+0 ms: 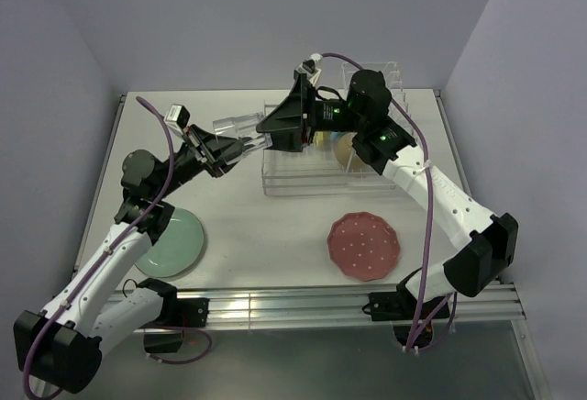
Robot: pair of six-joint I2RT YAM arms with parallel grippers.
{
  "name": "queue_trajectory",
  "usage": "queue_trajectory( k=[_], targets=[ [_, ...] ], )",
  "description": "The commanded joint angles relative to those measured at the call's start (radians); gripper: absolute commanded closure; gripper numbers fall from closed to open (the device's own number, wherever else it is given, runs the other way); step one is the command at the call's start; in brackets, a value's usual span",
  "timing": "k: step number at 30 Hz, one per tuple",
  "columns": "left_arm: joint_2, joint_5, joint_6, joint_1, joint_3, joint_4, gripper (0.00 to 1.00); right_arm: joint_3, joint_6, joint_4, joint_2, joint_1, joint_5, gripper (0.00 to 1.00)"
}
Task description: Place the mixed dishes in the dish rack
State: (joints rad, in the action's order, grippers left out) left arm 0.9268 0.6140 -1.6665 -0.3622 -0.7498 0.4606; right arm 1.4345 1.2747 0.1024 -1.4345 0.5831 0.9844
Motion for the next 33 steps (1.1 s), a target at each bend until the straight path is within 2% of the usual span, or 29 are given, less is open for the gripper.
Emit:
queue_trajectory(
  k=[1,15,22,30,33],
  targets=[
    [-0.017,-0.016,-0.009,-0.017,0.006,0.076,1.00,0.043,-0.003,0.051,-0.006,0.012,0.002,0.03],
    [-0.074,-0.025,-0.022,-0.034,0.055,0.078,1.00,0.030,-0.012,0.036,-0.015,0.044,-0.055,0.12],
    [-0.077,-0.004,0.005,-0.035,0.055,0.064,1.00,0.007,0.063,0.104,-0.023,0.046,-0.067,0.12],
    [-0.052,0.032,0.036,-0.035,0.049,0.062,1.00,0.001,0.155,0.186,-0.044,0.046,-0.067,0.16],
    [-0.042,0.043,0.065,-0.035,0.033,0.032,1.00,0.009,0.178,0.198,-0.049,0.047,-0.069,0.22]
  ],
)
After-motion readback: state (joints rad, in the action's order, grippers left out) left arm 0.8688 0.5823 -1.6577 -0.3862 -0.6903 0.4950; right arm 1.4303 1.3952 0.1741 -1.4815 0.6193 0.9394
